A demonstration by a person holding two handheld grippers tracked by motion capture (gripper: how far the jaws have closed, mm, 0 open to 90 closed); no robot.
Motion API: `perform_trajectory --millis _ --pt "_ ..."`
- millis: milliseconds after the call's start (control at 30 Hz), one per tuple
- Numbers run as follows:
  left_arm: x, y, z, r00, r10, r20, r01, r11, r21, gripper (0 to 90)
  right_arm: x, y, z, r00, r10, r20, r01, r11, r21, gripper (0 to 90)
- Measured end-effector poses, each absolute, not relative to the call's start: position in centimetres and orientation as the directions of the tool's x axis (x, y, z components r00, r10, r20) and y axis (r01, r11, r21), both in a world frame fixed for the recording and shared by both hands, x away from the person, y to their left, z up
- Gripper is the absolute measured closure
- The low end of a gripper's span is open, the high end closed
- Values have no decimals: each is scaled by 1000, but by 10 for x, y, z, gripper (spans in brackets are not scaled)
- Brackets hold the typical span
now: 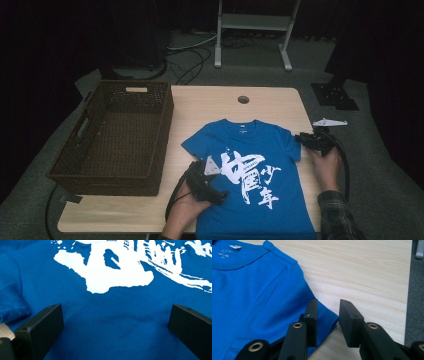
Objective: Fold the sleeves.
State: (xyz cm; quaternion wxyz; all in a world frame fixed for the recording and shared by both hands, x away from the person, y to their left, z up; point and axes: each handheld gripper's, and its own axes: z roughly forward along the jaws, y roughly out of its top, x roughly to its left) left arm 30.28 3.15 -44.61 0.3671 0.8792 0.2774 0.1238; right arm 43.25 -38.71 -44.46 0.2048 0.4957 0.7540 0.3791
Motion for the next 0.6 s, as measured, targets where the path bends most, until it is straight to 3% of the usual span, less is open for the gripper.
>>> perform_trajectory --millis 333,600 --pt "303 31 -446 816 578 14 397 -577 714 0 434 -391 -445 -417 902 113 611 186 770 818" --pt "303 32 -446 816 578 15 396 -577 714 0 433 -392 -445 -399 910 115 610 170 774 783"
